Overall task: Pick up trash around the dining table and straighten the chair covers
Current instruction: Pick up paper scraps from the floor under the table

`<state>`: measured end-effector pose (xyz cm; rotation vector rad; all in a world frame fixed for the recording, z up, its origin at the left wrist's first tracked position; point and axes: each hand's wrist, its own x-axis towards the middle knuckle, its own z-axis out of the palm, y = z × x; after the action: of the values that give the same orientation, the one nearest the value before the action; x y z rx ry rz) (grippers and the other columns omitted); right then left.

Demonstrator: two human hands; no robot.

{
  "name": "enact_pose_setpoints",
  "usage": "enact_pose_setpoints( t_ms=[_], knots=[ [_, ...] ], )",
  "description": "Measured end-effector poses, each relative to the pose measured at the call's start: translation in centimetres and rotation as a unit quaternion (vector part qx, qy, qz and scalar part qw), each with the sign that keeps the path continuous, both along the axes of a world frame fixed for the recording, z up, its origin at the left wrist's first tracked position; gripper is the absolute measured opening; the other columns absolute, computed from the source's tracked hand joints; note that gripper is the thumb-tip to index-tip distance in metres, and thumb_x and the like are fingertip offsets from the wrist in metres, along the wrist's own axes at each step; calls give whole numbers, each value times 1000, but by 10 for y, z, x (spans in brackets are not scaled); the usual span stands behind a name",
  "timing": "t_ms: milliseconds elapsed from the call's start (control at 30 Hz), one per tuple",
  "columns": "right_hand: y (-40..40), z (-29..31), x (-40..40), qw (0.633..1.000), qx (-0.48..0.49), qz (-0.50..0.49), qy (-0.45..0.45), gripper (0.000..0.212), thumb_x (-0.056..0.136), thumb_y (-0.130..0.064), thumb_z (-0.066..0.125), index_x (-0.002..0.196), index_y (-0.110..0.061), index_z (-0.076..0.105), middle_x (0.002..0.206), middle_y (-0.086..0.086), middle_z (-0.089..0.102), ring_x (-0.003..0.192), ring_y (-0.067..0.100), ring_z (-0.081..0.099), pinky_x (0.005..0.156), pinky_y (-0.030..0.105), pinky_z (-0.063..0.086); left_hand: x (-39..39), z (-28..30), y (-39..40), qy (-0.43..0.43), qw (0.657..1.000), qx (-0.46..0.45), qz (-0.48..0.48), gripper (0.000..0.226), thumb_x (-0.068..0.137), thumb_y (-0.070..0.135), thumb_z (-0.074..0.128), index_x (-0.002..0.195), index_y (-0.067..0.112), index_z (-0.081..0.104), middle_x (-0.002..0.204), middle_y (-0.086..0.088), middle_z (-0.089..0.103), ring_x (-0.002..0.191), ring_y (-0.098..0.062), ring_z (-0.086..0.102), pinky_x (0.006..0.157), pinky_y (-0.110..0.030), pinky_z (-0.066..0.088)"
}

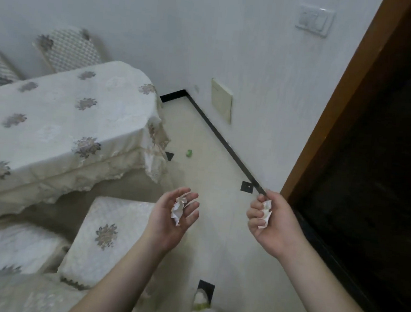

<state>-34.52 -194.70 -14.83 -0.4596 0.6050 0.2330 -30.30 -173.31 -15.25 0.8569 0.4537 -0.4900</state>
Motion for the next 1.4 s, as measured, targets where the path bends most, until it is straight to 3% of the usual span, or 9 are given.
enact_pose_setpoints(
  t_ms=[267,367,700,833,933,1067,1167,1267,1400],
  knots=[
    [11,-4,117,996,-48,75,1,25,90,-28,49,66,-19,44,57,-5,38,40,7,35,34,16,20,82,-22,10,13,993,-53,102,13,86,18,53,82,14,64,83,-8,68,67,-20,64,59,-25,55],
    [10,-5,164,994,-53,99,3,26,90,-28,49,66,-19,44,57,-5,38,39,6,36,34,16,17,123,-29,7,6,993,-57,107,11,76,18,58,82,14,66,82,-8,68,65,-20,64,58,-26,53],
    [-17,-9,300,994,-66,77,-41,15,77,-28,55,69,-19,45,60,-5,41,44,6,43,34,15,17,258,-22,-11,18,996,-22,84,24,83,19,55,68,17,73,82,-7,70,63,-18,64,57,-26,49],
    [-35,-13,343,993,-41,95,-63,29,60,-26,76,67,-18,50,62,-4,44,45,6,45,30,14,23,306,-15,-20,0,996,-26,84,17,76,21,59,67,18,73,82,-6,70,62,-18,64,55,-25,49],
    [-48,-23,387,992,-21,107,-57,26,67,-33,71,69,-18,51,61,-4,44,43,6,45,28,15,24,345,-21,-31,3,994,-22,103,28,85,19,53,66,18,74,81,-5,70,62,-17,64,54,-24,50],
    [-68,-33,457,986,31,145,-76,51,37,-28,94,68,-17,55,60,-3,47,44,8,47,27,17,27,404,-22,-58,9,992,-17,125,19,76,20,58,66,17,74,81,-5,70,62,-17,64,53,-24,51],
    [-72,-25,512,983,10,174,-56,37,55,-30,85,70,-18,53,59,-3,46,43,8,46,28,17,25,453,-13,-82,0,991,-13,135,14,70,20,61,68,15,73,79,-5,69,61,-18,63,54,-25,52],
    [-69,-10,568,980,-5,196,-40,24,88,-34,51,69,-19,49,57,-3,45,41,8,43,29,16,22,499,0,-103,-6,988,-15,151,15,83,18,54,81,13,68,79,-7,69,61,-19,63,53,-24,52],
    [-63,-1,632,966,27,245,-73,22,65,-27,70,68,-17,50,57,-1,46,41,10,44,29,15,24,539,9,-106,-21,980,-38,195,28,90,18,49,74,14,72,79,-9,69,61,-21,64,51,-25,53]
  ],
)
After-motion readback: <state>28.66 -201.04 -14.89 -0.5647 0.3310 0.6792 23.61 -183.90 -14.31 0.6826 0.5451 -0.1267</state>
